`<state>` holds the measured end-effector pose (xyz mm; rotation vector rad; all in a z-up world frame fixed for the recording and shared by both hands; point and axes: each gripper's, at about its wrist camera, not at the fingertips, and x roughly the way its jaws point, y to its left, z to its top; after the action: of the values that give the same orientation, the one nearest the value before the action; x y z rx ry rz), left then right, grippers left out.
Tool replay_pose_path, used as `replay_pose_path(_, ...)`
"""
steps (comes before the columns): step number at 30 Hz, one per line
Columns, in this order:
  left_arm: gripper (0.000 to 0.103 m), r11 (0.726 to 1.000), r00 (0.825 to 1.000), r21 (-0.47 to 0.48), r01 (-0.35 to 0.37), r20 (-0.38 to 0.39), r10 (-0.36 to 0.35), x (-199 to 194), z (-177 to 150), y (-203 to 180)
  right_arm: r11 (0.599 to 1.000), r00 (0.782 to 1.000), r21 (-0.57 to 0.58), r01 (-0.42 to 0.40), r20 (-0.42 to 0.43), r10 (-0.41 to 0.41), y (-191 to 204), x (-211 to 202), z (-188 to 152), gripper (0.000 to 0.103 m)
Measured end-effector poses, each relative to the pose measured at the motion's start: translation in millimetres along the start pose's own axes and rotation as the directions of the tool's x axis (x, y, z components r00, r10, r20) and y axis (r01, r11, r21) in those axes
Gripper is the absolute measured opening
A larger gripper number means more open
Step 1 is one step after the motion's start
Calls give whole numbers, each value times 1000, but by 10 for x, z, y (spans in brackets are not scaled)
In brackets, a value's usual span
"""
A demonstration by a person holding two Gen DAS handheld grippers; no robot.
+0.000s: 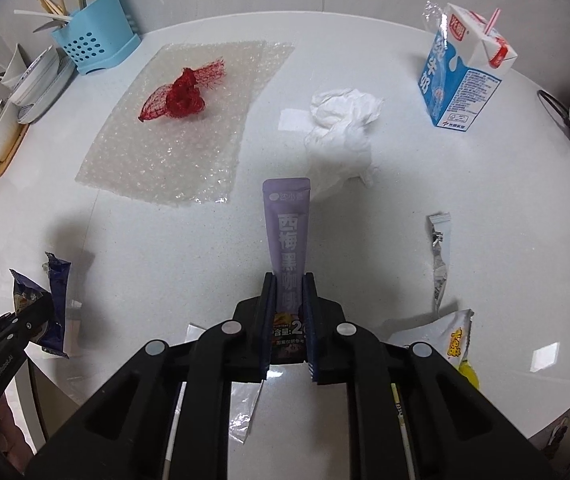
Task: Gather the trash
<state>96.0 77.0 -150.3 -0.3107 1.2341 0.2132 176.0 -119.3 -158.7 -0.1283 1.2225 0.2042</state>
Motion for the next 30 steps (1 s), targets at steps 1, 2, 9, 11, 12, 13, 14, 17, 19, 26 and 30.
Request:
replay_pose_path(1, 7, 1000, 1000, 2, 0, 5, 0, -31, -12, -2, 1000, 1000, 2, 0, 6, 0, -3, -26, -8, 12)
replay_pose_path(2, 7, 1000, 1000, 5, 1, 9, -1, -66, -23, 16, 1000, 1000, 4, 1, 11, -1, -6, -47, -16, 12)
replay_pose_path(9, 7, 1000, 999, 18, 14, 37, -15, -229, -46, 17, 1000, 999, 13, 5, 45, -5, -54, -211, -58, 12)
replay_pose_path(11, 7, 1000, 999, 25, 18, 47, -20, -285, -49, -6, 1000, 998, 15, 7, 58, -8, -67, -263, -81, 12)
replay_pose_path(12, 7, 999, 998, 29, 19, 52, -21, -313, -51, -19, 1000, 998, 15, 9, 65, -10, -77, -295, -93, 12)
replay_pose_path(13, 7, 999, 998, 31, 21, 57, -23, -339, -55, -26, 1000, 997, 16, 10, 71, -11, -86, -326, -104, 12)
replay_pose_path(14, 7, 999, 998, 34, 24, 62, -26, -372, -56, -32, 1000, 997, 17, 10, 77, -12, -96, -355, -115, 12)
replay_pose_path(17, 7, 999, 997, 46, 28, 75, -31, -451, -59, -62, 1000, 996, 25, 14, 93, -16, -119, -438, -146, 12)
replay_pose_path(19, 7, 998, 996, 53, 31, 81, -35, -488, -62, -93, 999, 993, 24, 25, 111, -28, -133, -503, -174, 12)
replay_pose_path(26, 7, 996, 992, 83, 45, 111, -54, -699, -113, -186, 999, 986, 39, 31, 161, -37, -169, -759, -269, 12)
replay_pose_path(30, 7, 994, 989, 100, 54, 129, -66, -821, -149, -232, 998, 981, 46, 43, 187, -51, -185, -895, -356, 12)
